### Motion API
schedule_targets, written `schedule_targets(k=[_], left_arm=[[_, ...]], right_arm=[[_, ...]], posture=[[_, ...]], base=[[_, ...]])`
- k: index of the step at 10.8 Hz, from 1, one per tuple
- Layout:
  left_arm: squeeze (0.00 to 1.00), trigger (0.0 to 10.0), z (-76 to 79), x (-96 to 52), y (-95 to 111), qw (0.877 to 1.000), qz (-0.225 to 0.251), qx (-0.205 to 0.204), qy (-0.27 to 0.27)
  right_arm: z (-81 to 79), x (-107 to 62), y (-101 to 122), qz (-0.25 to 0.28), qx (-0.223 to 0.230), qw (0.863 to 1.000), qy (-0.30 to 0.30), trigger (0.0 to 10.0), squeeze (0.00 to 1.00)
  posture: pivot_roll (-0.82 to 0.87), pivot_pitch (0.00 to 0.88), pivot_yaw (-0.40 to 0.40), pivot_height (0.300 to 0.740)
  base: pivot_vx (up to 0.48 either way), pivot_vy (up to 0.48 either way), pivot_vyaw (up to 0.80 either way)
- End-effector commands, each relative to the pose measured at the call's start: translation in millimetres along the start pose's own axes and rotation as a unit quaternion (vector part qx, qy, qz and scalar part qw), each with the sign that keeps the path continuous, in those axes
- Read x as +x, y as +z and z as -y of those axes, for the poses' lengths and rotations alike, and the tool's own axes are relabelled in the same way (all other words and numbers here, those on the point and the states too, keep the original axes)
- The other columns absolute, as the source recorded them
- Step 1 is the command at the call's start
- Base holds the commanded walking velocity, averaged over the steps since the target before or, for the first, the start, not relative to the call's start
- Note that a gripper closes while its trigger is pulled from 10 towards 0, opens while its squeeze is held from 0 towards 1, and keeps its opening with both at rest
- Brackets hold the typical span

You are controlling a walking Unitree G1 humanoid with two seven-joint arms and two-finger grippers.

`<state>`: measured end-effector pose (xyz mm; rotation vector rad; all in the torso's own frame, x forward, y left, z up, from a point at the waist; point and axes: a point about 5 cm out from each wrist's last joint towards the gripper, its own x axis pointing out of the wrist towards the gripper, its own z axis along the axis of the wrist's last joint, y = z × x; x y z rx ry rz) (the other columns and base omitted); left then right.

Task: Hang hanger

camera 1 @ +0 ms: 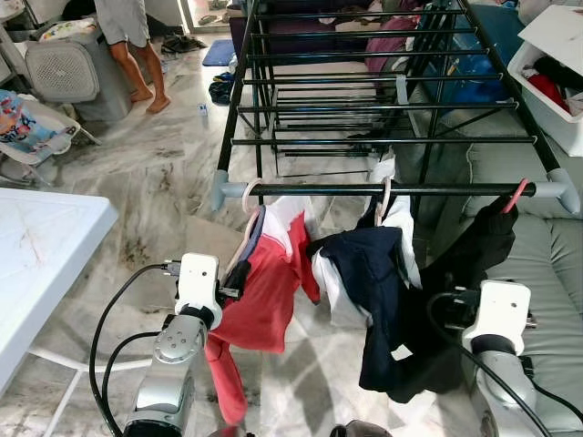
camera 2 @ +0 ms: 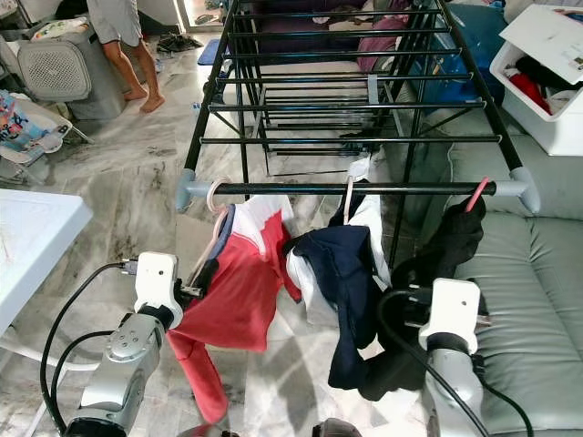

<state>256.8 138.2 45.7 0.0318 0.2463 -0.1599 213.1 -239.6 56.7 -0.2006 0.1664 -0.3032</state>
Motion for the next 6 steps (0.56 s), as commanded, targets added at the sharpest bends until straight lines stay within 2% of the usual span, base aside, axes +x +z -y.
schedule_targets(k=[1, 6], left_arm=[[0.00, 10.0, -2.6, -0.4, 1.3, 1.000, -0.001, 0.002, 0.005], [0.00, 10.0, -1.5, 4.0, 2.8, 1.000, -0.001, 0.003, 0.002]], right_arm=[[-3.7, 1.6, 8.8, 0.014, 0.008, 1.000, 0.006, 10.0, 0.00], [-4.3, 4.8, 11.0, 0.014, 0.009, 1.000, 0.010, 10.0, 0.00]], posture=[[-0.07, 0.000, 0.041, 0.740], [-0.07, 0.000, 0.043, 0.740]], base=[[-0.281, 0.000, 0.00], [-0.281, 0.000, 0.00]])
